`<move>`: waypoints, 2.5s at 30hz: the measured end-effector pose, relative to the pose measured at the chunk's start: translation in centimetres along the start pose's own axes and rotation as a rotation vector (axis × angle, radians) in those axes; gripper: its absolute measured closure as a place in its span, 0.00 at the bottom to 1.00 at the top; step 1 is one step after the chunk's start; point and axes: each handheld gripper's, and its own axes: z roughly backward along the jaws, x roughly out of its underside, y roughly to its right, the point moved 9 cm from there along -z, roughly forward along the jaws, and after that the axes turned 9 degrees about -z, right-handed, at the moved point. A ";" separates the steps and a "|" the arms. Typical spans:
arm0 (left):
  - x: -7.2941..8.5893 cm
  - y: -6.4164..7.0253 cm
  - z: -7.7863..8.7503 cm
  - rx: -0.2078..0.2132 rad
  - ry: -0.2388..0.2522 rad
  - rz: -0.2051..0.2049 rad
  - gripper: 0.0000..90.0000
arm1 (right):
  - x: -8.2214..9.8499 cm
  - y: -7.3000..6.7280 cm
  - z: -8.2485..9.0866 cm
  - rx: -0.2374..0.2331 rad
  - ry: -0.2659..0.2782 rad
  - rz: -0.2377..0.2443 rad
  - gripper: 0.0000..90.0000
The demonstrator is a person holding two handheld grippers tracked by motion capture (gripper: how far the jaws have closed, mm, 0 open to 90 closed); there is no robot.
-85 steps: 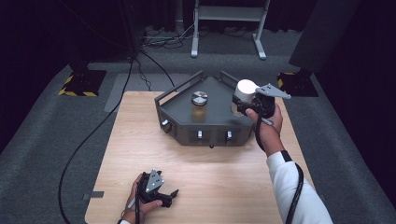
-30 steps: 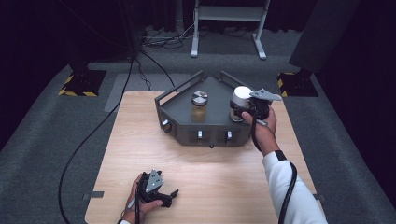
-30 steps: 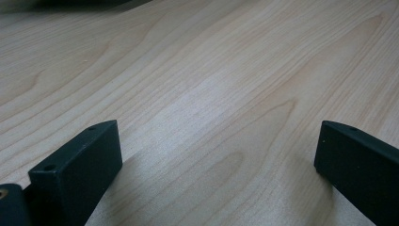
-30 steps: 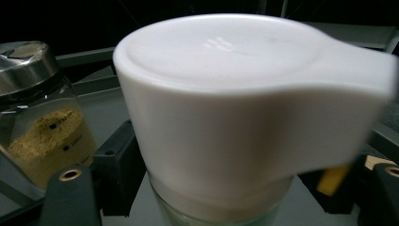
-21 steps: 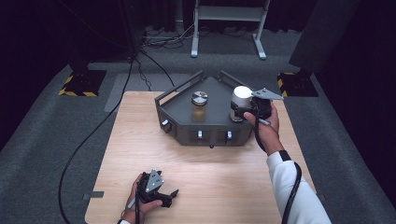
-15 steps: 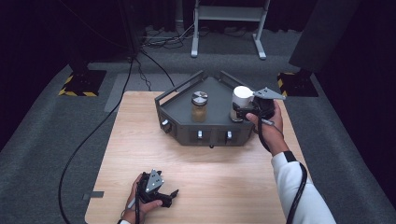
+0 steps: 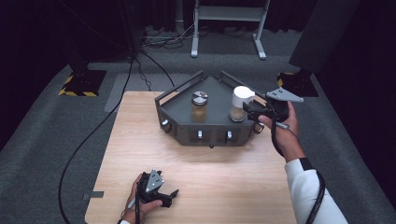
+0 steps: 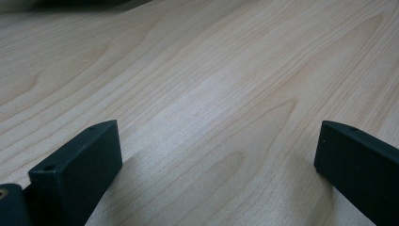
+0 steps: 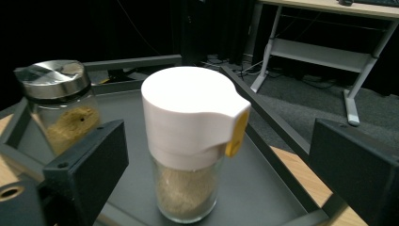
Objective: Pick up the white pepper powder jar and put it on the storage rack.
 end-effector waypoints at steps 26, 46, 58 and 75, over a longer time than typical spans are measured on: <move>0.0 0.1 0.0 -0.004 -0.001 0.002 0.01 | 3.1 2.2 7.9 -0.006 0.055 0.008 0.05; 0.0 0.0 0.0 -0.003 0.000 0.001 0.01 | 9.4 2.6 10.4 0.006 0.032 0.048 0.05; 0.0 0.0 0.0 -0.003 -0.001 0.001 0.01 | 13.2 2.1 10.8 -0.023 -0.003 0.048 0.05; 0.0 0.0 0.0 -0.003 -0.001 0.001 0.01 | 18.1 2.2 10.3 -0.031 -0.090 0.015 0.05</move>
